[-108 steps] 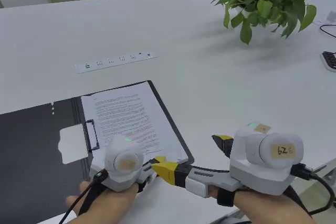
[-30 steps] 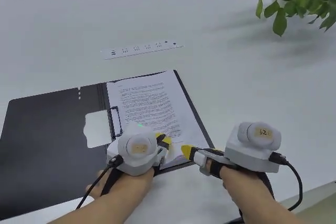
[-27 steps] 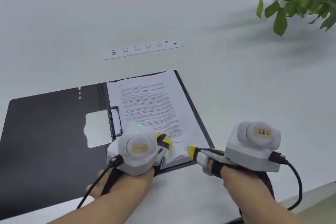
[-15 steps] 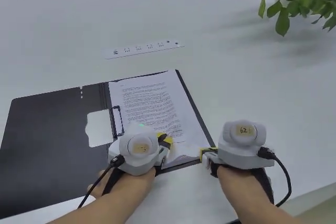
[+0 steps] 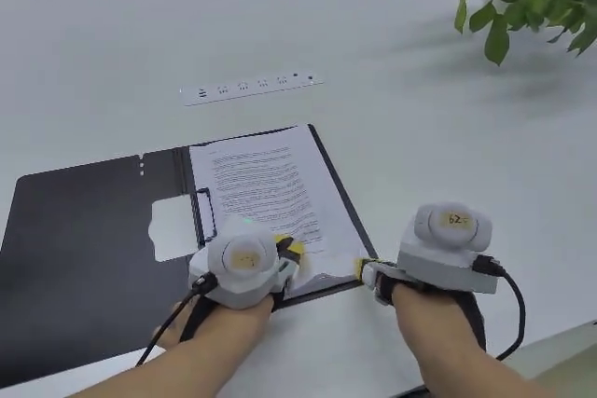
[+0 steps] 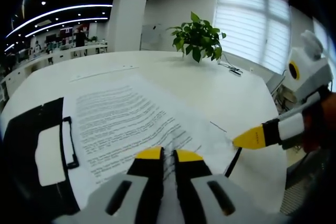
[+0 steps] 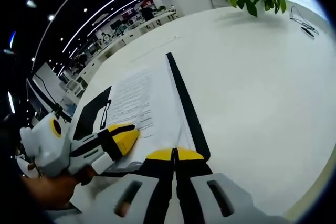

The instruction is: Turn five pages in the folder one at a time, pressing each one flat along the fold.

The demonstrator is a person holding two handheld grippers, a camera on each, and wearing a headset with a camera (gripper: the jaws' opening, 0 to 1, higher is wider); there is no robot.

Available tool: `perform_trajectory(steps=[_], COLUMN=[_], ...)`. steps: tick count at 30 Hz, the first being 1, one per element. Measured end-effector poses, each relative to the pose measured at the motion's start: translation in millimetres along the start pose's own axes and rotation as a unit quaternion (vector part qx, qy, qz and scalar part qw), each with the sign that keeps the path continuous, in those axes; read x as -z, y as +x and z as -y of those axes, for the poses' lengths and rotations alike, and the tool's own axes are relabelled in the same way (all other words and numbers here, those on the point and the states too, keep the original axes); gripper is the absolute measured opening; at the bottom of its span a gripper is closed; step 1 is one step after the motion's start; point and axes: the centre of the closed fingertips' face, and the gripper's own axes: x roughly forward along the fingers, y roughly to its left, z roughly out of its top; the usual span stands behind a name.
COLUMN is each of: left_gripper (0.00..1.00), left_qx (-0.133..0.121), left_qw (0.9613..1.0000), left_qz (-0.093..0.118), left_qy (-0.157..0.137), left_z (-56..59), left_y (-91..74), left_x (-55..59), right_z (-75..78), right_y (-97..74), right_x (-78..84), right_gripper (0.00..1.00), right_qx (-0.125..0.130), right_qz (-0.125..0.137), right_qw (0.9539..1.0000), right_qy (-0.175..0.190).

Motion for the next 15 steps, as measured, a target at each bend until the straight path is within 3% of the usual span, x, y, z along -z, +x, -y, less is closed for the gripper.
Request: perform_trajectory(steps=[6, 13, 15], left_gripper=[0.22, 0.33, 0.36], left_qx=[0.016, 0.002, -0.002], left_qw=[0.9990, 0.9993, 0.9994], left_qz=[-0.006, -0.017, -0.001], left_qy=[-0.042, -0.035, -0.036], left_z=[6.5, -8.7, -14.8], left_y=[-8.4, -34.9, -45.2], left_x=[-3.4, -5.6, -12.5], right_z=[-11.4, -34.2, -44.0], right_y=[-10.0, -29.0, -35.0], right_x=[-9.1, -28.3, -35.1], right_gripper=[0.00, 0.00, 0.00], right_qx=[-0.024, -0.057, -0.072], right_qz=[0.018, 0.050, 0.058], right_qw=[0.9994, 0.9966, 0.9951], right_qy=[0.019, 0.032, 0.035])
